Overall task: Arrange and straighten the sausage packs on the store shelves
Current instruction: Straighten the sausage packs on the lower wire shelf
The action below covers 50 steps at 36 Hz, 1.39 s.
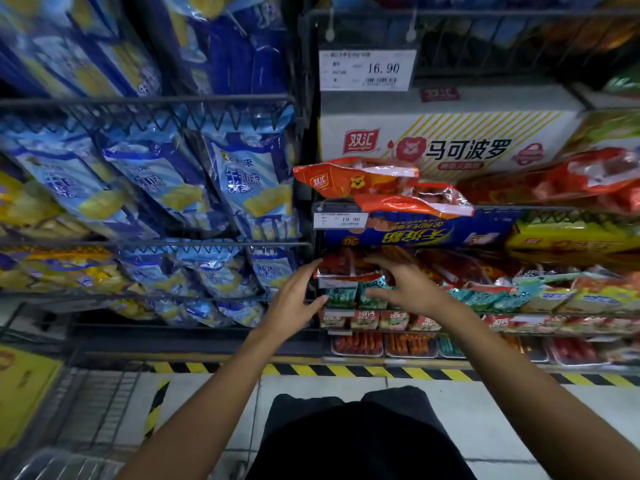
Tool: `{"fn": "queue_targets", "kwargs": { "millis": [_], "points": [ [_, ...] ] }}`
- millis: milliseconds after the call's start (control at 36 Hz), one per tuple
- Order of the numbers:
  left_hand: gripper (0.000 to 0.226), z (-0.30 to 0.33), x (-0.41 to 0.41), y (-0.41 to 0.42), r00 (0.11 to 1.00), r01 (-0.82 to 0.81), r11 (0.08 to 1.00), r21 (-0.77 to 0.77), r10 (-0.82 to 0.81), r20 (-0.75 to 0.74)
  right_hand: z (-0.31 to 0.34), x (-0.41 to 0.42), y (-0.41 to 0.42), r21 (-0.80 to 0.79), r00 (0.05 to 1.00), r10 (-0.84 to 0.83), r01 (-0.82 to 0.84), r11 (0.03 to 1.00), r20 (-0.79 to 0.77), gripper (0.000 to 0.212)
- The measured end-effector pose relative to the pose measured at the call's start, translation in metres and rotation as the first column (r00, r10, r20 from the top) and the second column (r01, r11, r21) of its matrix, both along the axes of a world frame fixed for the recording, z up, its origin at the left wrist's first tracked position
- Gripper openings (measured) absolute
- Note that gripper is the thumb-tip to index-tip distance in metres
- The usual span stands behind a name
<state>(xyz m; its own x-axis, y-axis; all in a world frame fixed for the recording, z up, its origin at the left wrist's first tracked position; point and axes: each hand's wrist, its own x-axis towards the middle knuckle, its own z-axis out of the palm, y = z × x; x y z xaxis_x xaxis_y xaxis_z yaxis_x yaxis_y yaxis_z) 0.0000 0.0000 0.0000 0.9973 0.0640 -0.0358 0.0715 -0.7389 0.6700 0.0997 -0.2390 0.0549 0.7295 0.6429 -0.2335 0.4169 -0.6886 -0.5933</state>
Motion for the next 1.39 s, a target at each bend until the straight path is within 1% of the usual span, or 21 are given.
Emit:
{"fn": "queue_targets", "kwargs": {
  "millis": [139, 194, 333, 417, 500, 556, 611, 667, 694, 778, 833, 889, 944, 972, 1056, 1083, 1167, 1278, 1306, 1361, 1389],
  "points": [
    [0.075, -0.007, 0.001, -0.007, 0.999, -0.050, 0.995, -0.081, 0.051, 0.009, -0.002, 0.012, 0.000, 0.101, 0.999, -0.026, 0.022, 0.995, 0.035, 0.054],
    [0.076, -0.010, 0.002, -0.009, 0.998, -0.050, 0.995, -0.091, 0.053, 0.031, -0.004, 0.017, 0.001, 0.116, 0.999, -0.040, 0.037, 0.993, 0.029, 0.055],
    [0.073, -0.021, 0.005, -0.013, 0.996, -0.072, 0.986, -0.149, 0.078, 0.037, -0.011, 0.030, 0.004, -0.074, 0.998, 0.053, -0.052, 0.996, 0.018, 0.069],
    [0.075, -0.023, 0.007, -0.017, 0.996, -0.085, 0.974, -0.208, 0.085, -0.010, -0.014, 0.038, 0.010, -0.083, 0.999, 0.040, -0.040, 0.996, 0.004, 0.071],
    [0.079, -0.027, 0.009, -0.019, 0.995, -0.081, 0.967, -0.243, 0.063, -0.078, -0.017, 0.046, 0.012, -0.094, 0.996, 0.024, -0.032, 0.995, -0.082, 0.074],
    [0.081, -0.029, 0.010, -0.019, 0.993, -0.081, 0.960, -0.267, 0.054, -0.104, -0.016, 0.049, 0.011, -0.087, 0.993, 0.032, -0.042, 0.995, -0.115, 0.070],
    [0.081, -0.027, 0.012, -0.020, 0.990, -0.098, 0.953, -0.287, 0.065, -0.122, -0.014, 0.051, 0.012, -0.067, 0.993, 0.042, -0.049, 0.996, -0.107, 0.063],
    [0.079, -0.026, 0.013, -0.022, 0.988, -0.123, 0.940, -0.318, 0.085, -0.132, -0.016, 0.054, 0.012, -0.040, 0.994, 0.039, -0.044, 0.998, -0.106, 0.061],
    [0.080, -0.023, 0.013, -0.023, 0.986, -0.133, 0.934, -0.331, 0.092, -0.137, -0.018, 0.055, 0.012, -0.036, 0.992, 0.039, -0.044, 0.998, -0.122, 0.065],
    [0.085, -0.020, 0.014, -0.024, 0.987, -0.138, 0.914, -0.382, 0.094, -0.131, -0.023, 0.060, 0.012, -0.083, 0.977, 0.049, -0.068, 0.994, -0.206, 0.092],
    [0.087, -0.020, 0.014, -0.024, 0.985, -0.148, 0.905, -0.398, 0.100, -0.140, -0.025, 0.061, 0.016, -0.109, 0.979, 0.055, -0.078, 0.991, -0.198, 0.098],
    [0.086, -0.022, 0.014, -0.025, 0.983, -0.162, 0.901, -0.402, 0.112, -0.146, -0.024, 0.061, 0.021, -0.124, 0.988, 0.073, -0.090, 0.988, -0.133, 0.094],
    [0.085, -0.023, 0.014, -0.024, 0.982, -0.174, 0.897, -0.406, 0.125, -0.144, -0.024, 0.065, 0.023, -0.096, 0.992, 0.092, -0.100, 0.990, -0.083, 0.088],
    [0.085, -0.023, 0.015, -0.024, 0.983, -0.171, 0.895, -0.411, 0.125, -0.138, -0.025, 0.067, 0.022, -0.048, 0.994, 0.090, -0.093, 0.994, -0.065, 0.080],
    [0.084, -0.019, 0.020, -0.023, 0.987, -0.153, 0.880, -0.450, 0.112, -0.117, -0.027, 0.071, 0.016, 0.163, 1.000, 0.011, -0.007, 0.987, -0.024, 0.042],
    [0.084, -0.015, 0.021, -0.023, 0.988, -0.146, 0.876, -0.459, 0.108, -0.108, -0.028, 0.072, 0.015, 0.228, 0.999, -0.023, 0.030, 0.973, -0.032, 0.037],
    [0.084, -0.007, 0.027, -0.024, 0.989, -0.146, 0.857, -0.494, 0.115, -0.093, -0.027, 0.071, 0.014, 0.294, 0.998, -0.053, 0.065, 0.954, -0.046, 0.040],
    [0.080, -0.009, 0.034, -0.027, 0.983, -0.185, 0.842, -0.507, 0.160, -0.093, -0.025, 0.074, 0.014, 0.280, 0.996, -0.068, 0.081, 0.957, -0.056, 0.044],
    [0.079, -0.011, 0.035, -0.026, 0.982, -0.191, 0.844, -0.501, 0.169, -0.090, -0.026, 0.074, 0.016, 0.270, 0.994, -0.088, 0.104, 0.957, -0.069, 0.044],
    [0.077, -0.015, 0.036, -0.026, 0.982, -0.190, 0.853, -0.486, 0.167, -0.091, -0.029, 0.078, 0.020, 0.247, 0.986, -0.148, 0.162, 0.955, -0.077, 0.054],
    [0.077, -0.017, 0.037, -0.026, 0.982, -0.187, 0.860, -0.474, 0.160, -0.096, -0.028, 0.079, 0.022, 0.240, 0.979, -0.180, 0.197, 0.951, -0.091, 0.054]
  ]
}}
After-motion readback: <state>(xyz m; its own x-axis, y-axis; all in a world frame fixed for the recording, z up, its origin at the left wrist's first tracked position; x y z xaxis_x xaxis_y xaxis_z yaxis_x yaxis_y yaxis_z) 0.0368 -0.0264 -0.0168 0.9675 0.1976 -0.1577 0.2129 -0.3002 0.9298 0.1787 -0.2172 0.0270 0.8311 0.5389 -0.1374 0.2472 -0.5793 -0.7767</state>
